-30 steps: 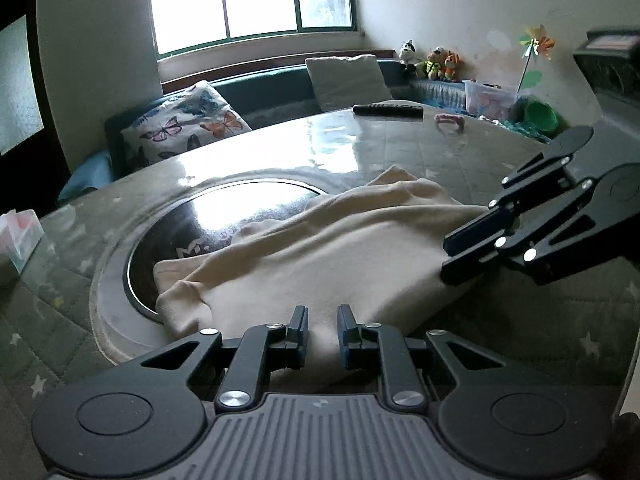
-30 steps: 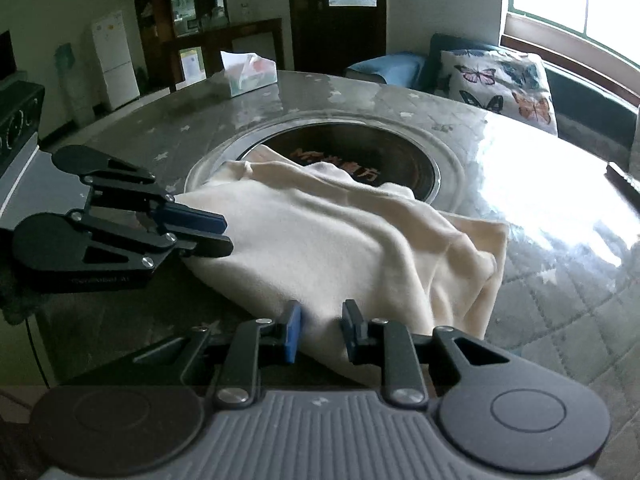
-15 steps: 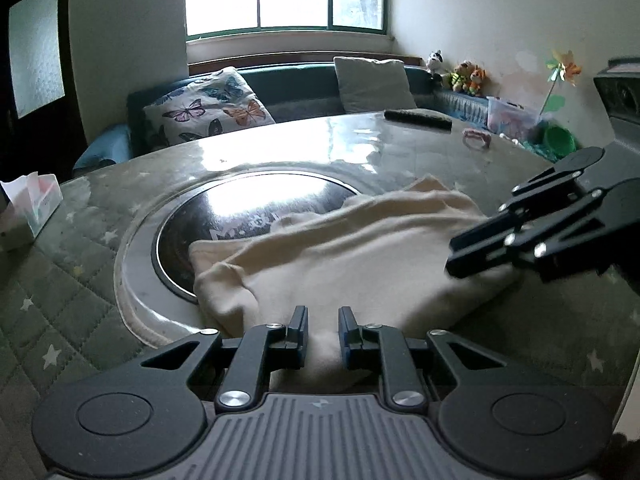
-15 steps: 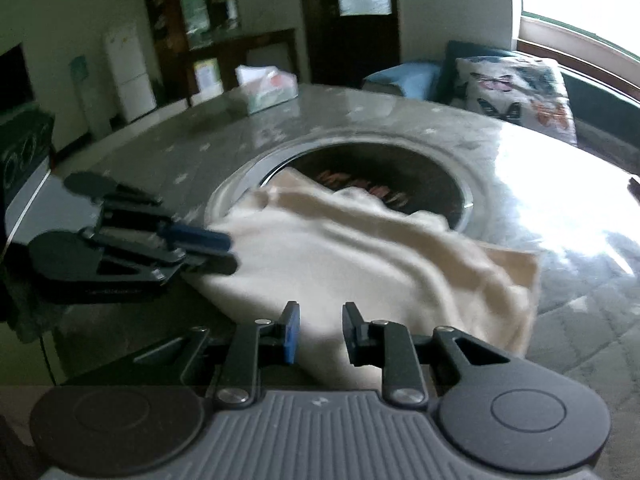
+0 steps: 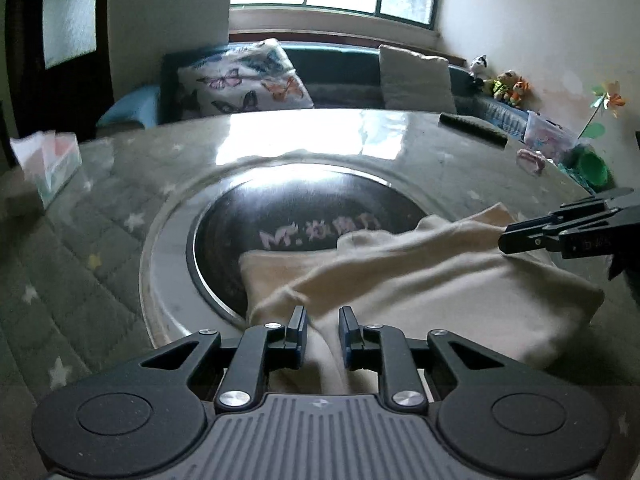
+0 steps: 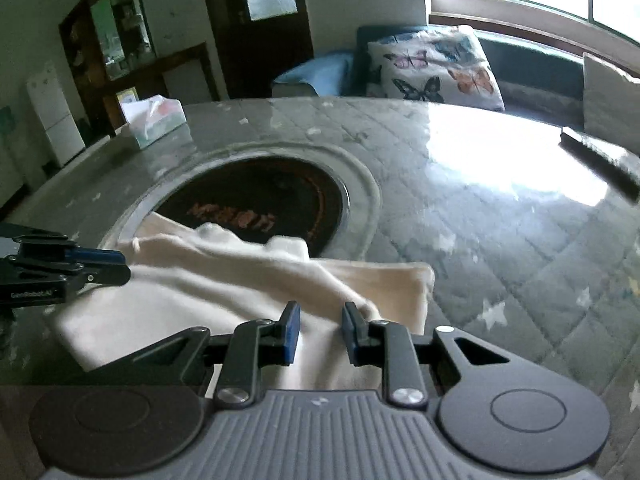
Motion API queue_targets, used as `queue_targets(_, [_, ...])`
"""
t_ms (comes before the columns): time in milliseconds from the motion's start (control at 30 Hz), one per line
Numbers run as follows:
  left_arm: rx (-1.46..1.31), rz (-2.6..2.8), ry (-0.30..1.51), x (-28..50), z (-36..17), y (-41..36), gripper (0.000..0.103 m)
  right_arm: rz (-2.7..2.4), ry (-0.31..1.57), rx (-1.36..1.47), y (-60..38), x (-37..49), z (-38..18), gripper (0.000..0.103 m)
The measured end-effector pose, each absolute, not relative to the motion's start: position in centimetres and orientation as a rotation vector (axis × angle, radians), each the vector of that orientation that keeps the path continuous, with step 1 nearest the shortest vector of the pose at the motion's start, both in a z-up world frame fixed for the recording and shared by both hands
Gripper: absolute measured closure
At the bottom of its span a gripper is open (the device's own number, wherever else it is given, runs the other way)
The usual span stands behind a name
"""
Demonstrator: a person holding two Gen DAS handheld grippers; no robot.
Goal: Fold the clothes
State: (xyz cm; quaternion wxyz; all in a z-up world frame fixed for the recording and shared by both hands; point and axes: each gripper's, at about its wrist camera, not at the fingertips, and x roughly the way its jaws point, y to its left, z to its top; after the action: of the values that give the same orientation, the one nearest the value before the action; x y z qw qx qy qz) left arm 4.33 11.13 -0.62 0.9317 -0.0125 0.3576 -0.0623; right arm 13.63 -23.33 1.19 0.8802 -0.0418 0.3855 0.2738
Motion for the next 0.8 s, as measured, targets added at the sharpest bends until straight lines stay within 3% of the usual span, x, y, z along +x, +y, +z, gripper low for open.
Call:
queue_targets(300, [-0.016,-0.1,0.753,6.3,-1.1,11.9,0.082,0.563,0.822,-0.103,-22.2,15.2,0.4,0.08])
queue_targets(433, [-0.022,-0.082,0.736,5.6,-0.7,12.2,0.061,0.57,0.787,-0.123,-22.0,14.2,1.6,0.079])
queue_targets(467, [-0.027,-0.076,0.732,5.4,-0.5,12.3,0.055,0.577,0.778,-0.13,-21.9,13.8,1.9,0.074])
queue_targets(800, [-0.031,-0.006,0.693,3.0,0.6,13.0,0.022,0.669,0.717,-0.213,-19.5,9.2,3.7,0.056])
